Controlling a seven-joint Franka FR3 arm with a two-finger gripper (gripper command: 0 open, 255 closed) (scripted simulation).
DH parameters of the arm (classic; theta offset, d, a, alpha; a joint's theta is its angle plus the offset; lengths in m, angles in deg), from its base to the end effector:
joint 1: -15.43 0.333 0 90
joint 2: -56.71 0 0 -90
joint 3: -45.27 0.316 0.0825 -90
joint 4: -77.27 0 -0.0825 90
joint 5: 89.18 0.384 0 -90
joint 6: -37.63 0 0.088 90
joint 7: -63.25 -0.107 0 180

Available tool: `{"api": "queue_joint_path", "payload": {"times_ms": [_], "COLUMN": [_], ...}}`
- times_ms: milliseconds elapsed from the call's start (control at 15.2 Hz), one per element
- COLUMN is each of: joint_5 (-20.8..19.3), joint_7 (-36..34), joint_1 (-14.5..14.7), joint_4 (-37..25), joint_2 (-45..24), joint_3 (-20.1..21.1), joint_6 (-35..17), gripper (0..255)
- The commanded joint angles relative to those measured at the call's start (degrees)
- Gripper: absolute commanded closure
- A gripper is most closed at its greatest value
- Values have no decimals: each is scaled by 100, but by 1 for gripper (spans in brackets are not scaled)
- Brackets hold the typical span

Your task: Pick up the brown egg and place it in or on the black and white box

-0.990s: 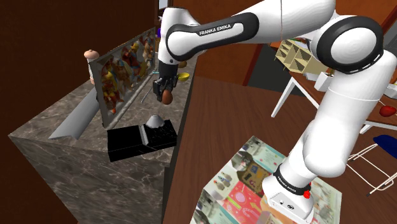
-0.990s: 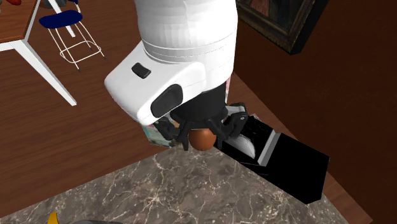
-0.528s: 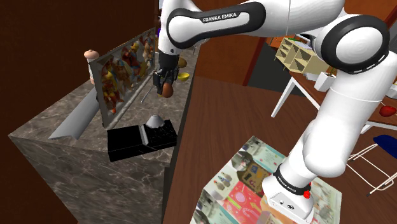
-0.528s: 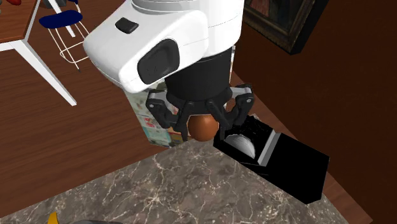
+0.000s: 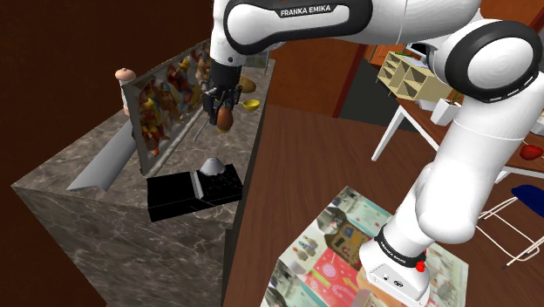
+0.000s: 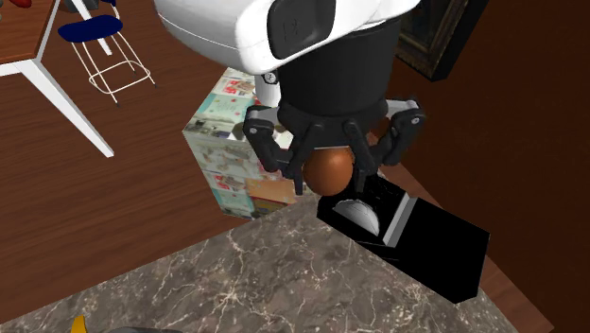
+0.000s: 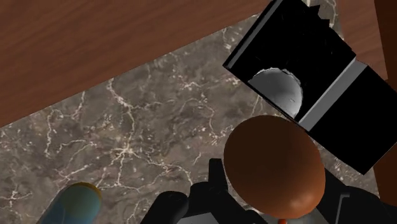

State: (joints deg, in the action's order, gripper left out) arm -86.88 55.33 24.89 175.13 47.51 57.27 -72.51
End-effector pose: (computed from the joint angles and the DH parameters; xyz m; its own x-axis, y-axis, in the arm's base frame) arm 0.5752 0.2215 0.4980 0.9753 0.2162 0.0460 0.2193 -0.9725 -0.0787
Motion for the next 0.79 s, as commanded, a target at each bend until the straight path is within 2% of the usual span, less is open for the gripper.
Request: {"api": "queue_joint_path", "payload": {"times_ms": [0, 528, 726], "joint_5": [-28, -248, -277], "joint_7": [-249, -1335, -1426], "joint_1": [140, 787, 845], "joint_4": [-6, -351, -268], "joint_2": [4, -270, -325], "joint_3": [95, 490, 517], "joint_6": [-3, 30, -109], "gripper": [255, 255, 255]}}
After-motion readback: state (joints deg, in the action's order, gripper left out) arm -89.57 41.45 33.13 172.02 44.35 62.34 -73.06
